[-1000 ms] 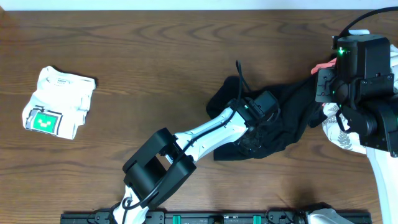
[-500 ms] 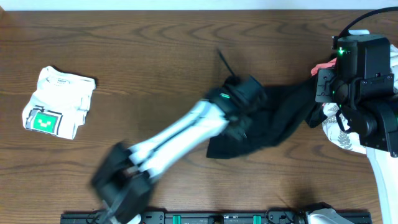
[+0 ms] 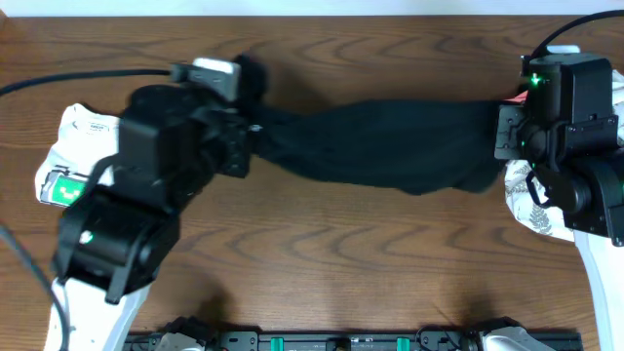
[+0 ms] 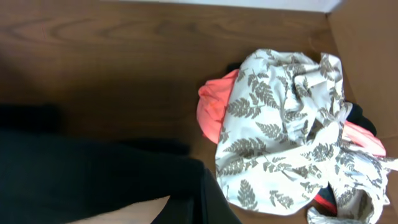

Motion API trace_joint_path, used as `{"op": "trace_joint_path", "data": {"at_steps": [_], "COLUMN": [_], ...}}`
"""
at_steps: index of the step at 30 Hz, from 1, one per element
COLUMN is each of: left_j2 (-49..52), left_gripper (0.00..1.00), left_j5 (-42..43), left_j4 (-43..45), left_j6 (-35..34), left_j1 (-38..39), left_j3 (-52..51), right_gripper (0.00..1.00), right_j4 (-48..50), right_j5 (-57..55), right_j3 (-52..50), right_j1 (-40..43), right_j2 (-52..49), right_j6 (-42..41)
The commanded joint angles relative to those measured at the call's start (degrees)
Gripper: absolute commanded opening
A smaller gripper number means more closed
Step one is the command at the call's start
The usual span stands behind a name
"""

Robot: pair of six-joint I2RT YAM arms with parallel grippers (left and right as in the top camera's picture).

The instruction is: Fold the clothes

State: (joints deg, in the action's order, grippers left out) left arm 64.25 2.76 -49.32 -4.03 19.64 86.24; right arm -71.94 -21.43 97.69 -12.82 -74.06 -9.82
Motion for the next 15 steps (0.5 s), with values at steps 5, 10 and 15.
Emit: {"op": "trace_joint_path", "data": {"at_steps": [5, 10, 15], "left_j2": [-1.99, -2.62, -4.52], "left_gripper": [0.06, 0.06, 0.06], "left_j5": [-0.46, -0.39, 1.51], "left_j4": [0.11, 0.31, -0.46], "left_j6": [1.4, 1.18, -0.68], "left_j1": [-7.19, -7.58, -7.58], "left_j3": [0.79, 1.49, 3.63], "right_gripper": [0.01, 0.01, 0.01], "right_j4": [2.62, 2.89, 2.54], "right_j5": [-0.81, -1.09, -1.07], "right_j3": [1.14, 1.38, 1.64], "right_j1": [0.5, 0.48, 0.48], "right_j2": [3.85, 5.92, 8.52], "right_j6": [0.02, 0.04, 0.02]}}
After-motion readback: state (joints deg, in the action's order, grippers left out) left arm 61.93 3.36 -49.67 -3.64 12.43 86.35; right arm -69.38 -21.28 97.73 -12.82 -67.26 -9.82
